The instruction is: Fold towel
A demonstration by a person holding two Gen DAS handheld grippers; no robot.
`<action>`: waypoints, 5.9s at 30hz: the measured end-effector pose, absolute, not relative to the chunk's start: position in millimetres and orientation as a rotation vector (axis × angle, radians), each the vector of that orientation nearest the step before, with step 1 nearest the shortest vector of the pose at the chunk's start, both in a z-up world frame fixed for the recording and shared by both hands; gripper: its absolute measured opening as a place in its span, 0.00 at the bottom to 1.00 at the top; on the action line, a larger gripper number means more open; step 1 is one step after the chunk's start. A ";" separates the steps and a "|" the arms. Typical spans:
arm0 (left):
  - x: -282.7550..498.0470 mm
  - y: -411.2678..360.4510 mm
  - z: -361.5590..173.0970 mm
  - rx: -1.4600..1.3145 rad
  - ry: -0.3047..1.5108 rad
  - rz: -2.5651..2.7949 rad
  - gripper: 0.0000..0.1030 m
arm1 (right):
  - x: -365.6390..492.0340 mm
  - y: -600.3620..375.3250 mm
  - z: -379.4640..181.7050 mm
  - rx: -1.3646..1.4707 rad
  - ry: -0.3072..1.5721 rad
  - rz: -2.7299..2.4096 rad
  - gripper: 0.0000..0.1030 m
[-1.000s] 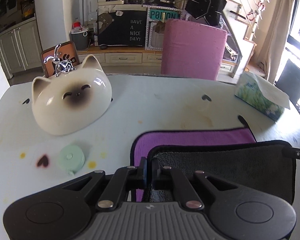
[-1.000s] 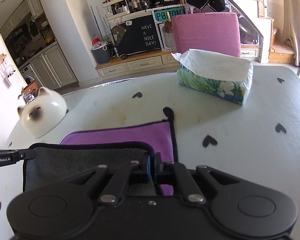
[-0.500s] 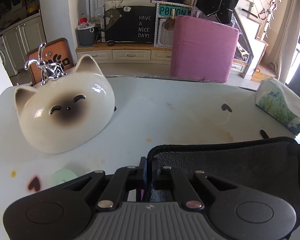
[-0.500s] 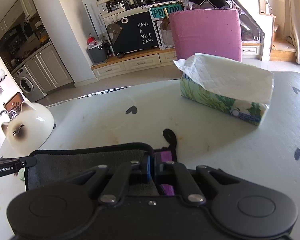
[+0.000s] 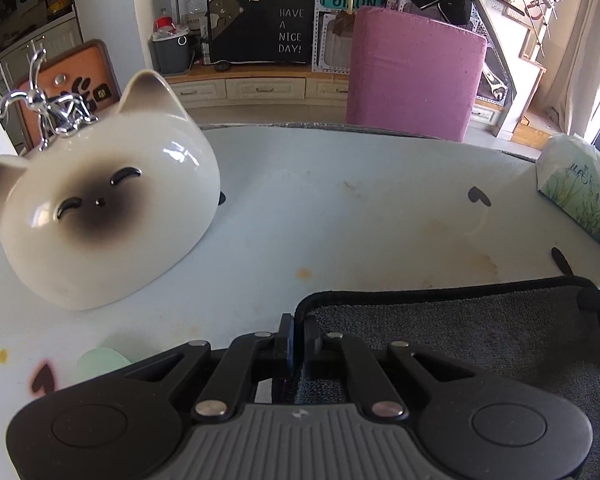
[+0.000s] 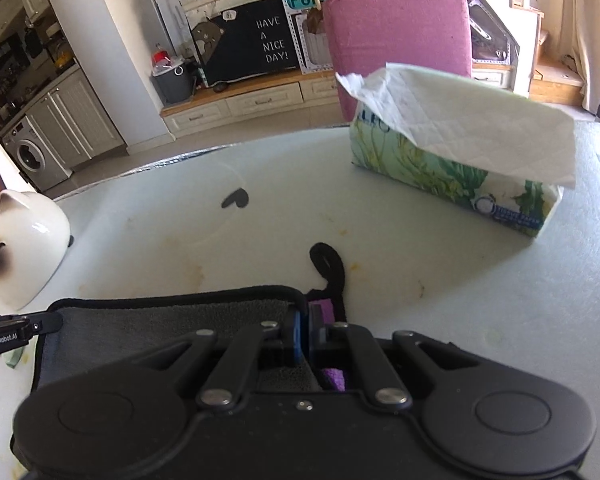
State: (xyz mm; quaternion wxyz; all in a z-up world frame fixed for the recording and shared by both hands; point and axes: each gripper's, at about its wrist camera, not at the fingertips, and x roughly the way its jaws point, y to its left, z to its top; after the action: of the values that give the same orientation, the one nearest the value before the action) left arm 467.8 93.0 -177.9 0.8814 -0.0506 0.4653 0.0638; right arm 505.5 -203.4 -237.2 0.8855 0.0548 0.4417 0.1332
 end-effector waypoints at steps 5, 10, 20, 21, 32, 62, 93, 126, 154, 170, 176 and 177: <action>470.7 95.9 -180.6 -0.118 0.975 0.125 0.05 | 509.7 -201.5 -244.2 0.109 0.936 0.266 0.04; 470.8 97.2 -180.3 -0.121 0.979 0.117 0.05 | 511.9 -199.3 -246.6 0.109 0.940 0.257 0.04; 475.9 90.2 -178.9 -0.075 0.993 0.124 0.10 | 512.2 -196.5 -245.9 0.084 0.940 0.239 0.08; 476.3 88.9 -178.7 -0.066 0.993 0.121 0.11 | 512.1 -196.4 -245.6 0.081 0.941 0.238 0.10; 475.8 88.5 -178.2 -0.030 1.001 0.135 0.32 | 510.9 -194.9 -243.6 0.060 0.937 0.230 0.16; 383.5 79.4 -81.1 -0.079 0.909 0.102 1.00 | 430.4 -210.4 -163.5 0.035 0.805 0.245 1.00; 140.9 18.0 6.2 -0.052 0.746 0.022 1.00 | 176.0 -259.9 -61.2 -0.001 0.617 0.337 1.00; 5.7 -5.8 -7.7 -0.055 0.717 0.011 1.00 | 17.2 -281.9 -72.6 -0.017 0.551 0.372 1.00; -20.3 -3.9 -9.5 -0.066 0.684 -0.025 1.00 | -18.9 -291.5 -72.1 -0.021 0.515 0.363 1.00; -24.0 -3.9 -8.7 -0.072 0.678 -0.015 1.00 | -20.7 -289.9 -71.7 -0.024 0.508 0.370 1.00; -23.8 -4.1 -9.0 -0.072 0.677 -0.015 1.00 | -20.7 -289.9 -72.0 -0.024 0.508 0.369 1.00; -23.7 -4.1 -9.0 -0.072 0.677 -0.015 1.00 | -20.7 -289.9 -72.0 -0.024 0.507 0.369 1.00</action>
State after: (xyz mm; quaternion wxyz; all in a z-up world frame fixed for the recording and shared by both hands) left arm -23.7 -4.1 -9.0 0.9426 -0.0354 0.3320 -0.0074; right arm -20.7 -289.9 -72.0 0.9511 -0.0118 0.2496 0.1816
